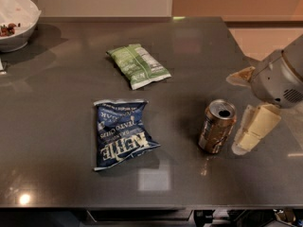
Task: Move orange can near green jalapeno chip bag
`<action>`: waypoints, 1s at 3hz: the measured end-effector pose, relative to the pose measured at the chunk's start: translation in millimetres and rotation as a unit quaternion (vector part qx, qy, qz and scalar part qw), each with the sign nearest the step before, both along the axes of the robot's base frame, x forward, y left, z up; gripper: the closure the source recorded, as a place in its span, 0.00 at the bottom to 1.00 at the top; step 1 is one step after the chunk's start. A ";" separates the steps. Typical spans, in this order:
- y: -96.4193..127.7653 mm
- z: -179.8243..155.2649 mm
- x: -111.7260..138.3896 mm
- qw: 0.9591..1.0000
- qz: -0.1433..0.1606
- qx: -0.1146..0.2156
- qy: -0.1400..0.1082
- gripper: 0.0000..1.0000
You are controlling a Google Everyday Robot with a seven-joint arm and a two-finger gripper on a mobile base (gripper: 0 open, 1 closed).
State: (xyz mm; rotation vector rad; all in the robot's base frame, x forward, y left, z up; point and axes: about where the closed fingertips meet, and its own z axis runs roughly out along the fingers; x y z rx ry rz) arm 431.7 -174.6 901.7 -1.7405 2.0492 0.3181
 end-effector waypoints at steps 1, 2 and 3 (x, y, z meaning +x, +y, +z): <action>10.5 -5.1 -4.7 1.000 0.018 0.017 0.006 0.00; 16.4 -6.3 -10.1 0.999 0.031 0.030 0.011 0.18; 21.1 -4.1 -14.4 0.998 0.042 0.040 0.013 0.41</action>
Offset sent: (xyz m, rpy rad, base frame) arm -0.0167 0.0196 -0.0070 0.0932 0.0331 0.0861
